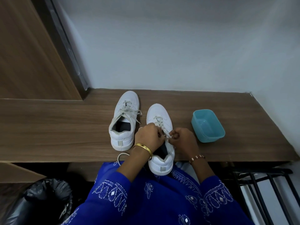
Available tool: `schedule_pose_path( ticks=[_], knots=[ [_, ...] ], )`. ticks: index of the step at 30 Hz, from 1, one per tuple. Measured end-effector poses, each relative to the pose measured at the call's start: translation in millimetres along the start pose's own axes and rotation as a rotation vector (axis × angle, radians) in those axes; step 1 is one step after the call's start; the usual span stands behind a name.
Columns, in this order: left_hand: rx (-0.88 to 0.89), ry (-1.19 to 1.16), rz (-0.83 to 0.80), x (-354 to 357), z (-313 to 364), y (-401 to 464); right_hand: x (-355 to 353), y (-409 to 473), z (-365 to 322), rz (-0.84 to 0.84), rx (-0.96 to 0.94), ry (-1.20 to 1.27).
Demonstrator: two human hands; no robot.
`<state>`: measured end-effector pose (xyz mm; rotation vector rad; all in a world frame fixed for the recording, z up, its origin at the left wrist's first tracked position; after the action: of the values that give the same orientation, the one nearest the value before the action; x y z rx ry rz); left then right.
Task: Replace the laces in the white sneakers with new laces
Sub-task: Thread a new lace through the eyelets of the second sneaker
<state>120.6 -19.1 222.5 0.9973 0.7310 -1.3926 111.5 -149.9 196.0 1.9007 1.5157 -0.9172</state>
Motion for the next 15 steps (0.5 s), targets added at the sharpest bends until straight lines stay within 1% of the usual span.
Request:
schedule_pose_path(
  ticks=[5, 11, 13, 15],
  knots=[
    [0.005, 0.032, 0.115, 1.7, 6.8, -7.8, -1.8, -4.5, -3.7, -0.005, -0.016, -0.012],
    [0.009, -0.013, 0.170, -0.3, 8.4, -1.7, 0.9, -5.8, -4.4, -0.028, -0.031, -0.047],
    [-0.056, -0.052, 0.159, 3.0, 3.3, -1.2, 0.7, -6.0, -4.0, -0.025, -0.028, -0.039],
    [-0.166, -0.171, 0.160, 9.1, -5.5, -3.5, 0.2, -6.1, -3.3, -0.026, -0.021, -0.033]
  ],
)
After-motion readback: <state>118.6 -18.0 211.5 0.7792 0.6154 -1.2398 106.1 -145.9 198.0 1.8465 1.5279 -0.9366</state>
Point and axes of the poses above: each hand's wrist, its own y-axis towards the middle knuckle, its own x-axis out of the palm, z = x × y, the point moved 9 cm from there along y, towards the middle knuckle, and after that the axes turned 10 degrees about z, right-handed, at the moved point
